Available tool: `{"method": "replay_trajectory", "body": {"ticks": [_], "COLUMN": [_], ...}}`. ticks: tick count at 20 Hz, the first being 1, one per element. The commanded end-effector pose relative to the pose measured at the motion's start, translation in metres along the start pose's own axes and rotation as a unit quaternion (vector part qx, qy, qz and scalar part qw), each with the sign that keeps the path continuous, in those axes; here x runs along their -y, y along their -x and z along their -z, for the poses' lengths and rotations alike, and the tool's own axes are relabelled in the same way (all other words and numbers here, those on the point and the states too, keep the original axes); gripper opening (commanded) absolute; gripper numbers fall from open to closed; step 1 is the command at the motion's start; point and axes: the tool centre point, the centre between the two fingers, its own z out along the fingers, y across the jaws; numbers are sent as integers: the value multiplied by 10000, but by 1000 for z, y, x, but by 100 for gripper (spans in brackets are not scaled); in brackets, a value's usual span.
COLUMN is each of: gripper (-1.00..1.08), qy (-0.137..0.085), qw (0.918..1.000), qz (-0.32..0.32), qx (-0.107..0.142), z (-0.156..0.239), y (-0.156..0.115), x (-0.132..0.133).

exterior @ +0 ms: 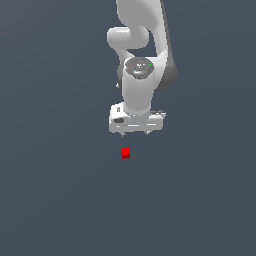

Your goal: Pick up the red cube and move it to a goal position.

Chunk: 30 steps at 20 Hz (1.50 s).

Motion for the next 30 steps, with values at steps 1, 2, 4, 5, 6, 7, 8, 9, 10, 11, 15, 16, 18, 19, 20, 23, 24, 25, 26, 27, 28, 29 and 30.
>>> {"method": "replay_trajectory", "body": {"ticks": [1, 2, 4, 5, 6, 7, 8, 9, 10, 11, 15, 16, 18, 19, 20, 23, 24, 25, 26, 27, 28, 29, 30], "gripper": [100, 100, 100, 100, 100, 100, 100, 100, 100, 100, 100, 100, 100, 100, 100, 100, 100, 100, 100, 100, 100, 100, 100], "qy": [0, 0, 1, 2, 3, 5, 7, 9, 11, 13, 26, 30, 38, 42, 45, 54, 57, 59, 61, 63, 64, 65, 66], "qw": [10000, 10000, 10000, 10000, 10000, 10000, 10000, 10000, 10000, 10000, 9998, 9998, 9996, 9995, 9994, 9992, 9991, 9990, 9990, 9989, 9989, 9988, 9988], "qz": [0, 0, 8, 14, 23, 32, 44, 57, 72, 90, 177, 202, 257, 283, 307, 372, 389, 405, 420, 432, 442, 451, 457], "qx": [0, 0, -3, -5, -9, -12, -17, -22, -28, -34, -68, -78, -99, -109, -119, -144, -151, -158, -164, -169, -173, -176, -179], "z": [0, 0, -3, -4, -7, -10, -14, -18, -23, -28, -56, -64, -81, -90, -98, -118, -124, -129, -134, -138, -141, -144, -146], "y": [0, 0, 0, 0, 0, 0, 0, 0, 0, -1, -2, -2, -3, -4, -5, -7, -8, -9, -9, -10, -11, -11, -12], "x": [0, 0, -1, -1, -2, -3, -4, -5, -7, -8, -16, -19, -24, -26, -29, -35, -36, -38, -39, -41, -42, -42, -43]}}
